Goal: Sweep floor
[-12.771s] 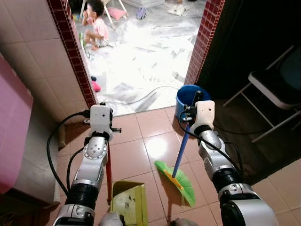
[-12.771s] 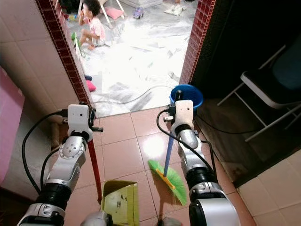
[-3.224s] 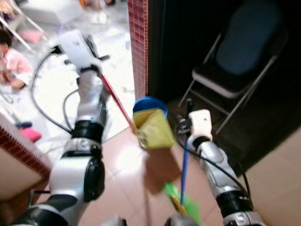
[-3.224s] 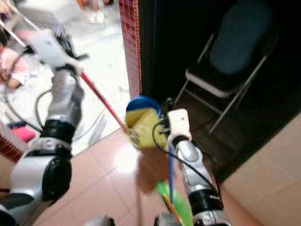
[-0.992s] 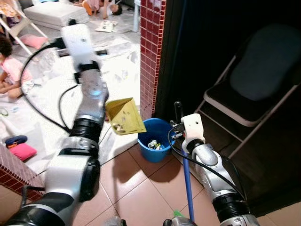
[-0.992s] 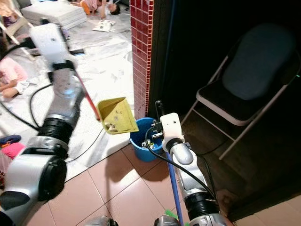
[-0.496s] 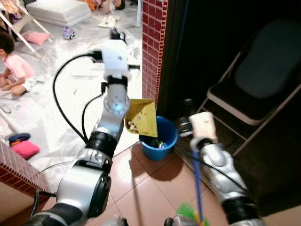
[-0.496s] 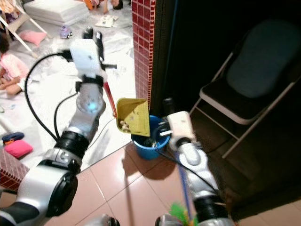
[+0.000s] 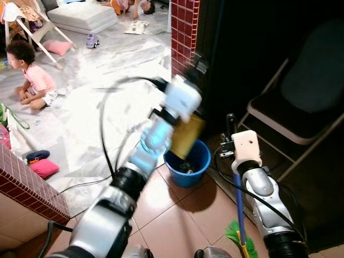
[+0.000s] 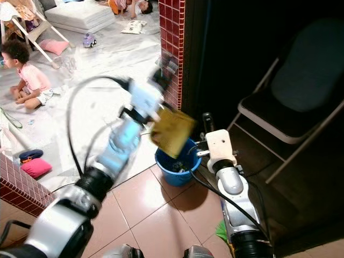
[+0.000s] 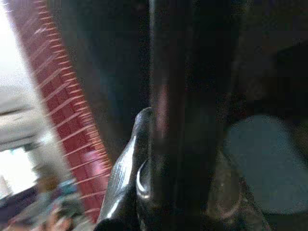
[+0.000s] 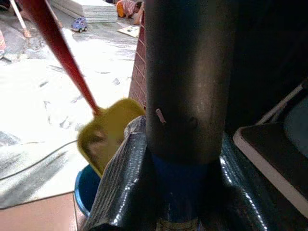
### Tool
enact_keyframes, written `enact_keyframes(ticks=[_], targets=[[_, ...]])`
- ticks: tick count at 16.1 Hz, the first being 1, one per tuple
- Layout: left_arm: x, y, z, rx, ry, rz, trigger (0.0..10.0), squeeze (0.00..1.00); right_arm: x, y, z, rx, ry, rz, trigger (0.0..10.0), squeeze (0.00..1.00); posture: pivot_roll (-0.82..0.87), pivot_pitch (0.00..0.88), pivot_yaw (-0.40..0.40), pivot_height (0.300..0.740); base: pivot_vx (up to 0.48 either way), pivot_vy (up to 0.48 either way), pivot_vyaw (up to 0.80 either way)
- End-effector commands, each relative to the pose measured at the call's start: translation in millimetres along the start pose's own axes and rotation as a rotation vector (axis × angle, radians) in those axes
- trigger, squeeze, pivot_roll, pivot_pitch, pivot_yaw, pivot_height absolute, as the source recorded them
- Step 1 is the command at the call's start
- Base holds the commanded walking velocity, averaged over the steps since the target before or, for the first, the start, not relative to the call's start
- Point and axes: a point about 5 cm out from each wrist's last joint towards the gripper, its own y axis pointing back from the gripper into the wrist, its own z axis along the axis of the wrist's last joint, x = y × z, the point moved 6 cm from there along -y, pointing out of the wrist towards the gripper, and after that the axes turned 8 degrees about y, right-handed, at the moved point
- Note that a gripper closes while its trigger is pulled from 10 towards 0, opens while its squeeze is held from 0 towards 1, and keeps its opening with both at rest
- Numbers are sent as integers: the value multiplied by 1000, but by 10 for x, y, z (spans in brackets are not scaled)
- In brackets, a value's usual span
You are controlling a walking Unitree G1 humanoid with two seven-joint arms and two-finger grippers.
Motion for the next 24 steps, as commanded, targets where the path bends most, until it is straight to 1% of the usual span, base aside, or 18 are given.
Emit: enact_keyframes(ticks=[1, 4, 6, 7, 9, 10, 12, 13, 14, 15, 16, 17, 18, 19, 20, 21, 22, 24], targets=[[-119, -62, 288, -125, -17, -91, 10000, 0, 3, -22, 142, -54, 0, -7, 10000, 0, -165, 0, 75, 740, 0, 0, 0], [-319, 20, 341, -161, -55, -211, 10000, 0, 2, -28, 145, -55, 1, -3, 10000, 0, -159, 0, 70, 740, 0, 0, 0], [-379, 56, 364, -178, -90, -269, 10000, 0, -8, -41, 145, -56, 1, -3, 10000, 0, -156, 0, 63, 740, 0, 0, 0], [-396, 90, 387, -194, -125, -312, 10000, 0, -3, -52, 155, -60, 3, 0, 10000, 0, -154, 0, 59, 740, 0, 0, 0], [-299, 83, 417, -199, -175, -315, 10000, 0, 21, -62, 174, -66, 7, 8, 10000, 0, -150, 0, 54, 740, 0, 0, 0], [-258, 71, 430, -201, -186, -306, 10000, 0, 23, -65, 179, -68, 8, 10, 10000, 0, -150, 0, 54, 740, 0, 0, 0], [-72, 15, 466, -197, -213, -247, 10000, 0, 34, -78, 190, -73, 11, 16, 10000, 0, -149, 0, 50, 740, 0, 0, 0], [84, -35, 491, -186, -208, -185, 10000, 0, 35, -88, 197, -76, 11, 19, 10000, 0, -145, 0, 42, 740, 0, 0, 0], [312, -107, 538, -172, -169, -82, 10000, 0, 38, -100, 198, -76, 12, 22, 10000, 0, -144, 0, 40, 740, 0, 0, 0], [550, -169, 584, -154, -100, 34, 10000, 0, 48, -112, 193, -75, 13, 28, 10000, 0, -138, 0, 34, 740, 0, 0, 0], [672, -195, 611, -145, -62, 93, 10000, 0, 61, -121, 189, -75, 16, 36, 10000, 0, -134, 0, 29, 740, 0, 0, 0], [853, -218, 659, -134, -5, 179, 10000, 0, 96, -145, 184, -73, 22, 50, 10000, 0, -128, 0, 22, 740, 0, 0, 0], [925, -216, 658, -125, 17, 217, 10000, 0, 105, -158, 185, -73, 22, 54, 10000, 0, -122, 0, 17, 740, 0, 0, 0], [1066, -193, 666, -109, 42, 278, 10000, 0, 131, -186, 199, -75, 21, 64, 10000, 0, -116, 0, 13, 740, 0, 0, 0], [1144, -171, 655, -90, 48, 307, 10000, 0, 137, -199, 204, -76, 21, 65, 10000, 0, -110, 0, 10, 740, 0, 0, 0], [1263, -124, 597, -50, 79, 355, 10000, 0, 148, -215, 198, -74, 22, 70, 10000, 0, -102, 0, 6, 740, 0, 0, 0], [1330, -98, 586, -34, 68, 376, 10000, 0, 149, -223, 194, -73, 21, 71, 10000, 0, -99, 0, 4, 740, 0, 0, 0], [1650, 27, 629, -14, 56, 482, 10000, 0, 163, -240, 177, -71, 23, 75, 10000, 0, -90, 0, -3, 740, 0, 0, 0]])
